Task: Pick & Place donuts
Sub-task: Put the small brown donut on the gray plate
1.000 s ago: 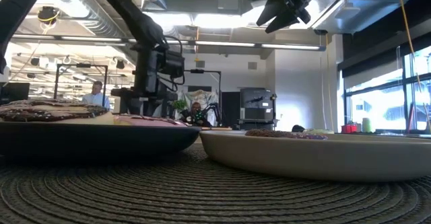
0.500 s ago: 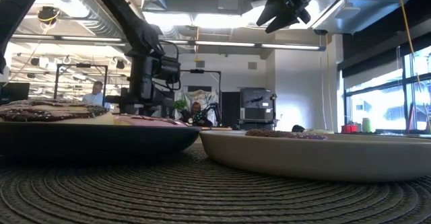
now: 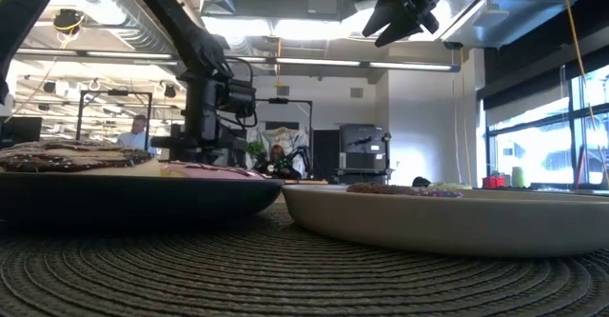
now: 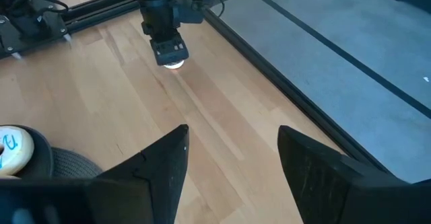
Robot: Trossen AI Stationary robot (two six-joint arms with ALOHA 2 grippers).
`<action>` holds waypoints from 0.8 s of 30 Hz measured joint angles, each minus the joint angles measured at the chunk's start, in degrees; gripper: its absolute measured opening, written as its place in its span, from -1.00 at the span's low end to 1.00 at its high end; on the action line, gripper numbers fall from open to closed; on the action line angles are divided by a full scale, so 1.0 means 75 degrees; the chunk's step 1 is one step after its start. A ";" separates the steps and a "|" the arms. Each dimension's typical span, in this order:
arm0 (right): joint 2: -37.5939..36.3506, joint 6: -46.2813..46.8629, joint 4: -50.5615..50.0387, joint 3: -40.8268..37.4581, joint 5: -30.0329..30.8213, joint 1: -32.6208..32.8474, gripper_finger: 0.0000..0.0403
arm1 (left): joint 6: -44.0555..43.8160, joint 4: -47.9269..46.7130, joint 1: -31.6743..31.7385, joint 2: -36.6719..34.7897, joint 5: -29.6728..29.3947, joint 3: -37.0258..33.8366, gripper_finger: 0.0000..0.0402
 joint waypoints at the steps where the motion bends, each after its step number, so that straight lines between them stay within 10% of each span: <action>1: 0.0000 -0.0001 -0.0004 0.0000 0.0000 0.0000 0.13 | 0.0036 0.0002 -0.0003 -0.0010 0.0000 0.0000 -0.84; 12: 0.0000 -0.0114 -0.0154 0.0000 -0.0821 0.0000 0.13 | 0.0229 0.0198 -0.0380 -0.1788 0.0057 -0.0025 -0.93; 24: 0.0000 -0.0469 -0.0554 -0.0010 -0.1108 0.0209 0.13 | -0.1075 0.2146 -0.3511 -0.2707 0.0473 -0.0003 -0.94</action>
